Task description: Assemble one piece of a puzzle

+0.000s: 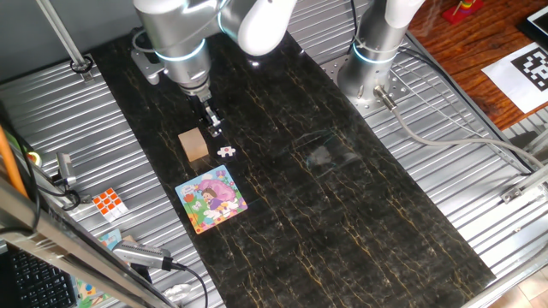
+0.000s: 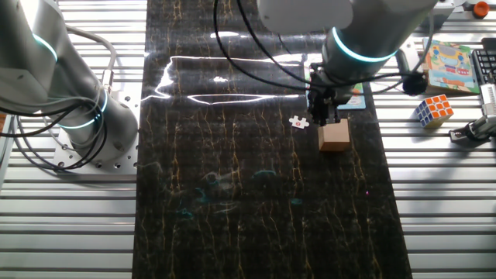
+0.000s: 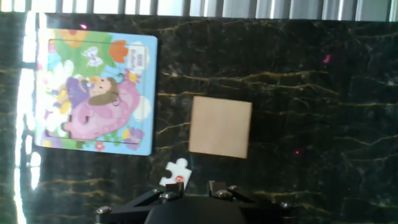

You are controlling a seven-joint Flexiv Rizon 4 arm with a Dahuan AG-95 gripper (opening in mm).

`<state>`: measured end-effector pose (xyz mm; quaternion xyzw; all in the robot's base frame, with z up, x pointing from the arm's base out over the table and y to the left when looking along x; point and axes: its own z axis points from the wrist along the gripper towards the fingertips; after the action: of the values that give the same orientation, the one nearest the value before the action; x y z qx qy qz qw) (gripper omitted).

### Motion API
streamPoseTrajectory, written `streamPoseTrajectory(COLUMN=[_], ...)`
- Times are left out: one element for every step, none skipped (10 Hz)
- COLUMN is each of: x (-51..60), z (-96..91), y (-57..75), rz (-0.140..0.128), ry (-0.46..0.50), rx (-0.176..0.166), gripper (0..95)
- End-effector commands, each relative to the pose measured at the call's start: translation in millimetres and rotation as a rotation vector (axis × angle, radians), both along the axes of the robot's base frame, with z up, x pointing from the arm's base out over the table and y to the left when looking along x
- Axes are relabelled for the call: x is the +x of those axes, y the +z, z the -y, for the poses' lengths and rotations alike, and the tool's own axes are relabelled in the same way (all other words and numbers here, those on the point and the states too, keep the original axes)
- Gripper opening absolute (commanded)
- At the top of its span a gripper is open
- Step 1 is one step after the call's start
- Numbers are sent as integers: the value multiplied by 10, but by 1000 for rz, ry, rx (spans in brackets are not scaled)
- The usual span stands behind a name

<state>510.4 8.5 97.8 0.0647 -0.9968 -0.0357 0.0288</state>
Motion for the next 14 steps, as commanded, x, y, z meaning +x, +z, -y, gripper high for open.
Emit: streamPoseTrajectory(x=[45,51,43,33,26,13,5,2,3,7,12,12,10,10], z=[-59,-73,-153,-170,-174,-182,-187,-188,-192,-202,-215,-229,-228,-227], y=[-45,-50,-88,-101,-99,-81,-74,-74,-77,-86,-102,-120,-123,-124], rz=[-2,-2,-6,-8,-11,-15,-17,-17,-16,-17,-18,-19,-20,-19], ry=[10,9,8,8,14,17,16,16,15,11,7,5,7,10], rx=[-1,-1,-2,-2,-1,-3,-3,-3,-3,-4,-6,-7,-7,-8], gripper=[190,190,190,190,190,190,190,190,190,190,190,190,190,190])
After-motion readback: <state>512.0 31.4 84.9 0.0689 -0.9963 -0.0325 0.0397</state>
